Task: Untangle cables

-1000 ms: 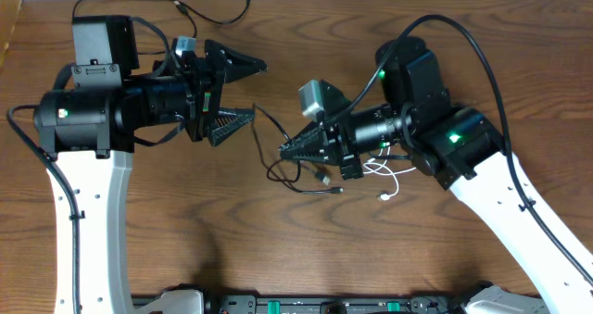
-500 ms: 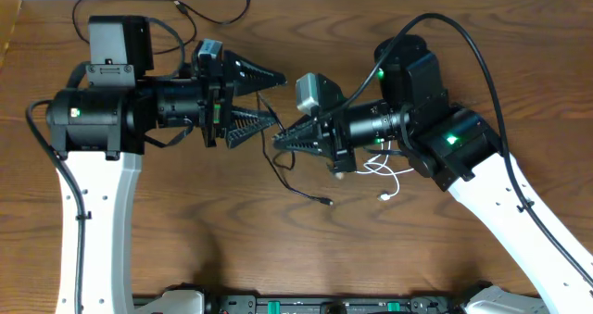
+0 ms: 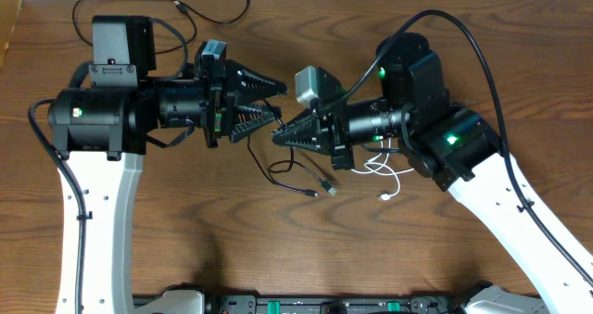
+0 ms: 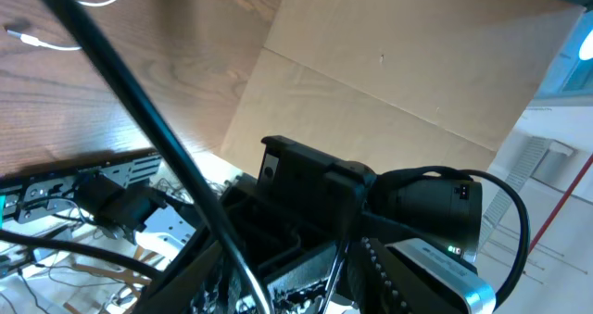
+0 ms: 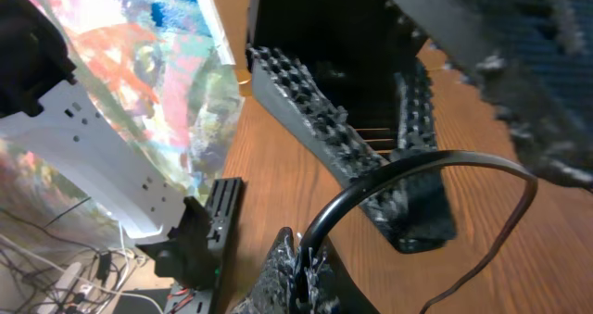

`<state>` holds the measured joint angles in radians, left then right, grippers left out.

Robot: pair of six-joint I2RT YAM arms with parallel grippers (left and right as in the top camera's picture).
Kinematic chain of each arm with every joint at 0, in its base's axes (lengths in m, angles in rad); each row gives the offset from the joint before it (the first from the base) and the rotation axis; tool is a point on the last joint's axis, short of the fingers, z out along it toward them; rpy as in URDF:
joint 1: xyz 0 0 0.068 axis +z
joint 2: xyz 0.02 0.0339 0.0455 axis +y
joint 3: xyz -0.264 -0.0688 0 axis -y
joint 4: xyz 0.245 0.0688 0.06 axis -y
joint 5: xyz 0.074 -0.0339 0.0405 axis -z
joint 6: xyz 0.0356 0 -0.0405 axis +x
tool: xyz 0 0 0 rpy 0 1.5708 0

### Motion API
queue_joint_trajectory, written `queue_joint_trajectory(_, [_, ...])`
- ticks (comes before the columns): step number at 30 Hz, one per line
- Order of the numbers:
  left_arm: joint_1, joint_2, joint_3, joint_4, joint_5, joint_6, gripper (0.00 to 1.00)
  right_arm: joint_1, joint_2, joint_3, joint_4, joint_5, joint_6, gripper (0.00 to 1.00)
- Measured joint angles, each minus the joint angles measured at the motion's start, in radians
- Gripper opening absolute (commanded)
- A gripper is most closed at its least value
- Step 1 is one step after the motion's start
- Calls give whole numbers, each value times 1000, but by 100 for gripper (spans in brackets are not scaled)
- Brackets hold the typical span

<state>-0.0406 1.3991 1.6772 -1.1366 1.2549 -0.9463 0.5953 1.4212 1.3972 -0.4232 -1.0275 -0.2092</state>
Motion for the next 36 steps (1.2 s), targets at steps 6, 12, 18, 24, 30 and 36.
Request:
queue_joint_trajectory(6, [0, 0, 0, 0, 0, 1, 36, 0, 0, 0, 18, 42, 23, 1])
queue_joint_trajectory(12, [0, 0, 0, 0, 0, 0, 28, 0, 0, 0, 24, 52, 26, 1])
queue_joint_trajectory(18, [0, 0, 0, 0, 0, 0, 24, 0, 0, 0, 24, 59, 29, 1])
queue_joint_trajectory(24, [0, 0, 0, 0, 0, 0, 13, 0, 0, 0, 25, 64, 37, 1])
queue_joint_trajectory(30, [0, 0, 0, -1, -16, 0, 7, 0, 0, 0, 31, 65, 38, 1])
queue_joint_trajectory(36, [-4, 0, 0, -1, -153, 0, 7, -1, 6, 0, 21, 98, 49, 1])
